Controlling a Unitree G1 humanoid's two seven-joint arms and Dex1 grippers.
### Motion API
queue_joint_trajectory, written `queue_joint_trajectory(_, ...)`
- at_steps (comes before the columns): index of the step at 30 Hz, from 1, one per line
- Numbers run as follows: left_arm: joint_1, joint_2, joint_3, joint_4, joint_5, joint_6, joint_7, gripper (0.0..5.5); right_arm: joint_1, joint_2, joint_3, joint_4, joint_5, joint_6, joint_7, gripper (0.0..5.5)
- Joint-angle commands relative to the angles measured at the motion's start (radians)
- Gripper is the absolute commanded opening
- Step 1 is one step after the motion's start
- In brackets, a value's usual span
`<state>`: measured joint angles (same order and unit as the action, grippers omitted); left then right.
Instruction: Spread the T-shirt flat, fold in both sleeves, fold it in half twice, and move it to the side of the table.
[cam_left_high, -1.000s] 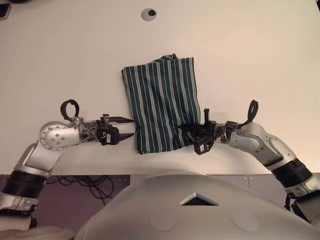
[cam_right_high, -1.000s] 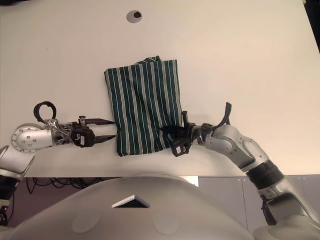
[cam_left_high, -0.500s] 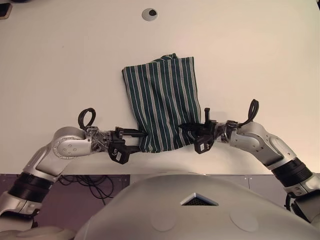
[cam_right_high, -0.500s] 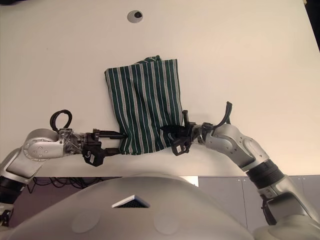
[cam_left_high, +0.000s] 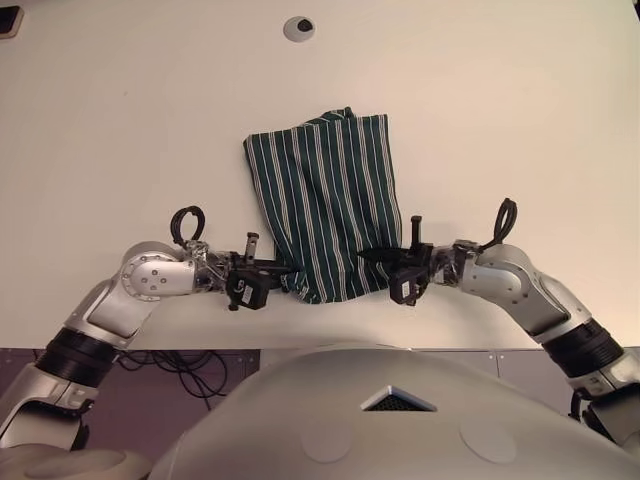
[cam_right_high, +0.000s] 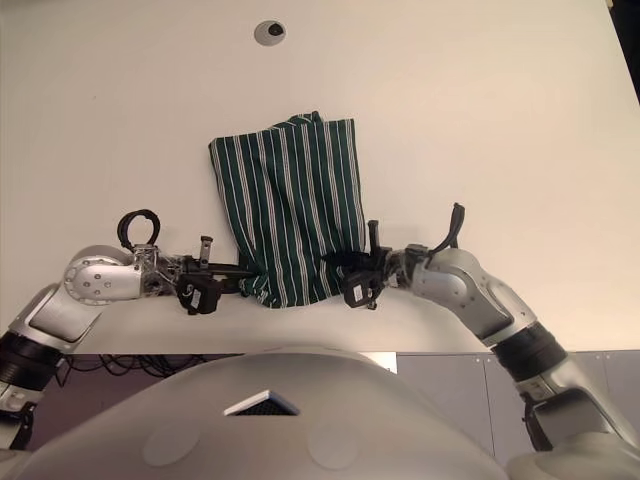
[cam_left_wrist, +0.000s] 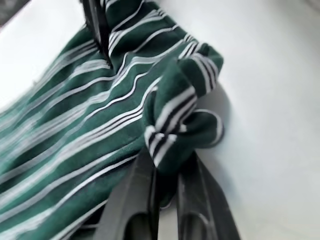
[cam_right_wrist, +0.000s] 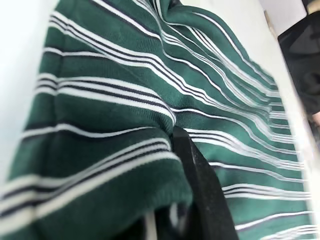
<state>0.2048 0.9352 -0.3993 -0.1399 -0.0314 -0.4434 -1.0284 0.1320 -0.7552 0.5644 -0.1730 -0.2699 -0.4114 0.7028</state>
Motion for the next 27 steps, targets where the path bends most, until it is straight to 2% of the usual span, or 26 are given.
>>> queue_joint_trajectory(1,0.076,0.092,0.019,-0.033,-0.136,0.109,-0.124,0.13,0.091,-0.059,0.023,-0.094,0.142,0.187,0.165,0.0)
queue_joint_trajectory(6,0.134,0.143,0.135,-0.131,-0.43,0.206,-0.237,0.11,0.181,-0.151,-0.006,-0.332,0.426,0.402,0.313,0.0)
queue_joint_trajectory(10,0.133,0.098,0.221,-0.204,-0.599,0.353,-0.194,0.1,0.143,-0.091,-0.117,-0.441,0.668,0.569,0.28,0.0)
queue_joint_trajectory(13,0.084,0.04,0.258,-0.203,-0.608,0.46,-0.087,0.1,0.094,-0.022,-0.19,-0.45,0.753,0.681,0.207,0.0)
queue_joint_trajectory(17,-0.048,-0.061,0.251,-0.139,-0.555,0.625,0.067,0.1,0.005,0.05,-0.272,-0.409,0.868,0.838,0.112,0.0)
queue_joint_trajectory(23,-0.2,-0.186,0.251,-0.044,-0.528,0.813,0.199,0.1,-0.107,0.132,-0.299,-0.343,0.915,0.991,0.034,0.0)
queue_joint_trajectory(27,-0.268,-0.247,0.238,0.02,-0.478,0.878,0.245,0.1,-0.203,0.201,-0.29,-0.197,0.883,1.09,-0.028,0.0)
